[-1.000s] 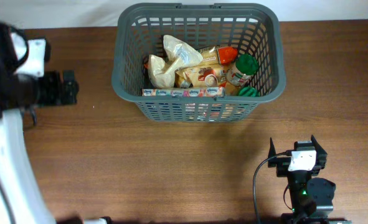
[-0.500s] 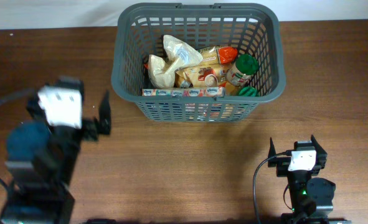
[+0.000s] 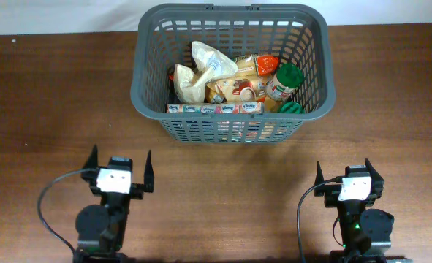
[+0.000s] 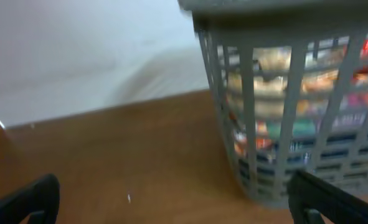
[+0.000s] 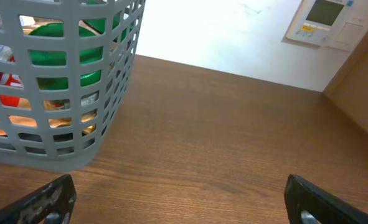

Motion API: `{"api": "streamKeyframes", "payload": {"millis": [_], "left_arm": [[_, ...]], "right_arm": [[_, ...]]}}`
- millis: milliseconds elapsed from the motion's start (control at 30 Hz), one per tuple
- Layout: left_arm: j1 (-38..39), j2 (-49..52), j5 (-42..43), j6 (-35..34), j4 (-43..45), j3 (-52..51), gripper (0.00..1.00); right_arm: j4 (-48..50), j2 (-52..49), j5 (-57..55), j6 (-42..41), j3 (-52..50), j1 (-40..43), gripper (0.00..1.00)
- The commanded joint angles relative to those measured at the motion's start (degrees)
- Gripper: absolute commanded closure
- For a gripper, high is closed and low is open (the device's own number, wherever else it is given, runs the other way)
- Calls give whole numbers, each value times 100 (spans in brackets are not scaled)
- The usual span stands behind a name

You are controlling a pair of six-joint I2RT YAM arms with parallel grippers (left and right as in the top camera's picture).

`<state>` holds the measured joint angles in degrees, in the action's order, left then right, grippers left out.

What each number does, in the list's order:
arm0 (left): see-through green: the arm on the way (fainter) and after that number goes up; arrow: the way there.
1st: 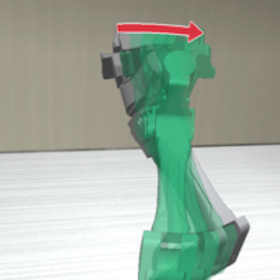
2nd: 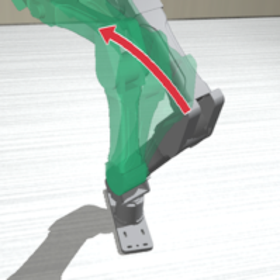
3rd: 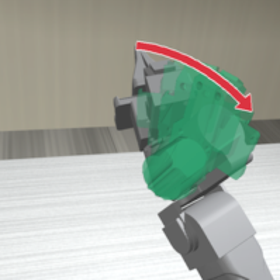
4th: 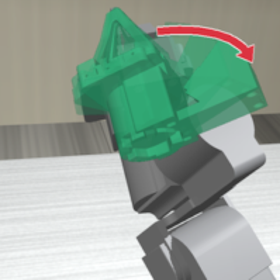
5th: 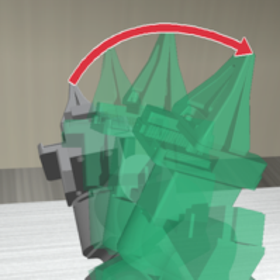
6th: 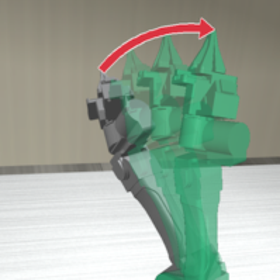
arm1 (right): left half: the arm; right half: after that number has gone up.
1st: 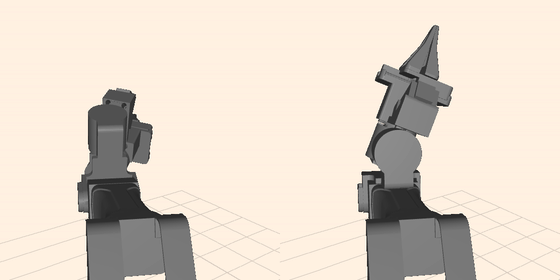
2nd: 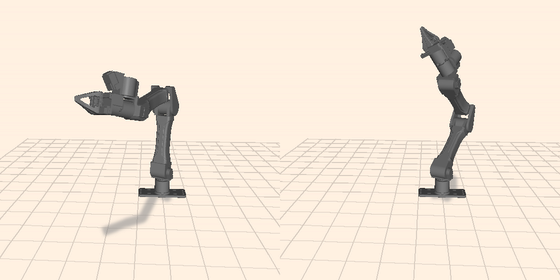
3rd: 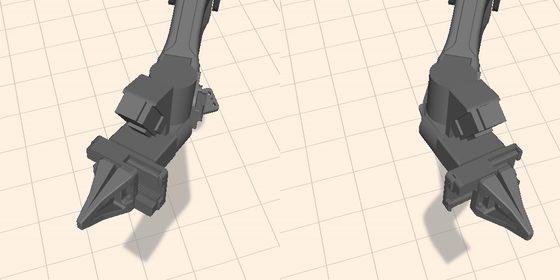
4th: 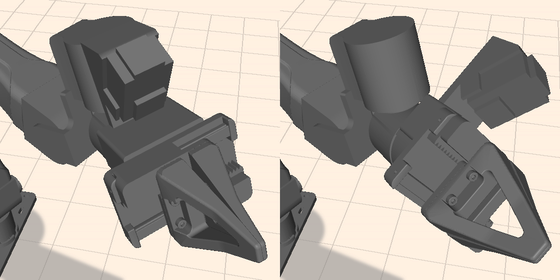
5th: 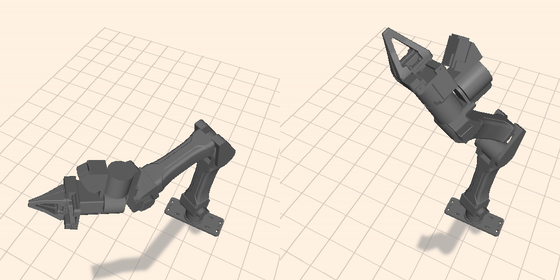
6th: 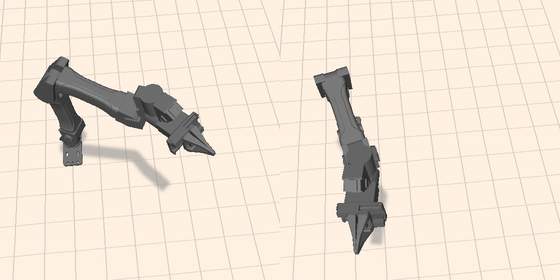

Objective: Pack container

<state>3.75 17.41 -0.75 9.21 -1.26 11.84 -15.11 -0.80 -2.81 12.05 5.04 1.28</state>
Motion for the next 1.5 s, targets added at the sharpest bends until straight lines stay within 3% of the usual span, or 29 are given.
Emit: {"api": "streamKeyframes", "payload": {"millis": [0, 400, 1467], "left_arm": [[22, -343, -61, 52, 74, -466, 1], [-39, -1690, -59, 72, -341, -1137, 1], [-92, -1711, -55, 70, -343, -1134, 1]], "right_arm": [[-17, 59, -70, -7, -33, -52, 1], [-17, 59, -70, -7, -33, -52, 1], [-17, 59, -70, -7, -33, -52, 1]]}}
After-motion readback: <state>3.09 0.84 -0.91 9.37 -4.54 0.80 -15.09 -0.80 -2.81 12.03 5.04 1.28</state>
